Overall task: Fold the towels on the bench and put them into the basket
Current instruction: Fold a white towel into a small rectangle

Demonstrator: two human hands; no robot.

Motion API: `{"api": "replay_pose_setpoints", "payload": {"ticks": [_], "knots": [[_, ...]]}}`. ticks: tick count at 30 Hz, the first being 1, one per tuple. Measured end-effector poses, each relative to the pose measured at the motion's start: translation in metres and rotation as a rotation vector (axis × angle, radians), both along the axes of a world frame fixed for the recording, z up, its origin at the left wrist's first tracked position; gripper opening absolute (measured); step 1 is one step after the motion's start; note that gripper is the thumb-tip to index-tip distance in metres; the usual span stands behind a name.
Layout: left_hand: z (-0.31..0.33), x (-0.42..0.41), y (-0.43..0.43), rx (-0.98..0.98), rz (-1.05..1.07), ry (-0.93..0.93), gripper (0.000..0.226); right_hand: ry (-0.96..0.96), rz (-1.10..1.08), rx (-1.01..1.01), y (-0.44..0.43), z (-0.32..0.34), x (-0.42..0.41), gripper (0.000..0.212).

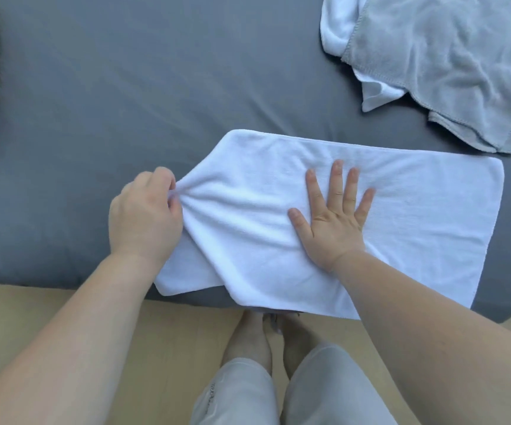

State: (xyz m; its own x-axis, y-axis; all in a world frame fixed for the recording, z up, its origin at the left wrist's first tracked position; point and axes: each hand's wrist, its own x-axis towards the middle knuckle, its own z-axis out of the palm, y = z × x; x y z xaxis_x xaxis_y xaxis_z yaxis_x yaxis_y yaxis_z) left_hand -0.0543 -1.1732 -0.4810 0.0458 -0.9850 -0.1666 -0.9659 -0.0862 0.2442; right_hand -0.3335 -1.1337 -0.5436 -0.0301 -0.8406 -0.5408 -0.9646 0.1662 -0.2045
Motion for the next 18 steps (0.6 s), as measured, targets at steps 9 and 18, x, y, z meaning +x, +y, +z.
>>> {"api": "replay_pose_setpoints", "payload": {"ticks": [9, 18], "knots": [[0.001, -0.004, 0.012, 0.288, 0.738, 0.313, 0.049, -0.061, 0.015, 0.003, 0.000, 0.004, -0.004, 0.073], [0.005, -0.012, 0.005, 0.467, 1.204, 0.854, 0.050, -0.043, 0.003, -0.024, 0.002, 0.002, -0.002, 0.073]]}}
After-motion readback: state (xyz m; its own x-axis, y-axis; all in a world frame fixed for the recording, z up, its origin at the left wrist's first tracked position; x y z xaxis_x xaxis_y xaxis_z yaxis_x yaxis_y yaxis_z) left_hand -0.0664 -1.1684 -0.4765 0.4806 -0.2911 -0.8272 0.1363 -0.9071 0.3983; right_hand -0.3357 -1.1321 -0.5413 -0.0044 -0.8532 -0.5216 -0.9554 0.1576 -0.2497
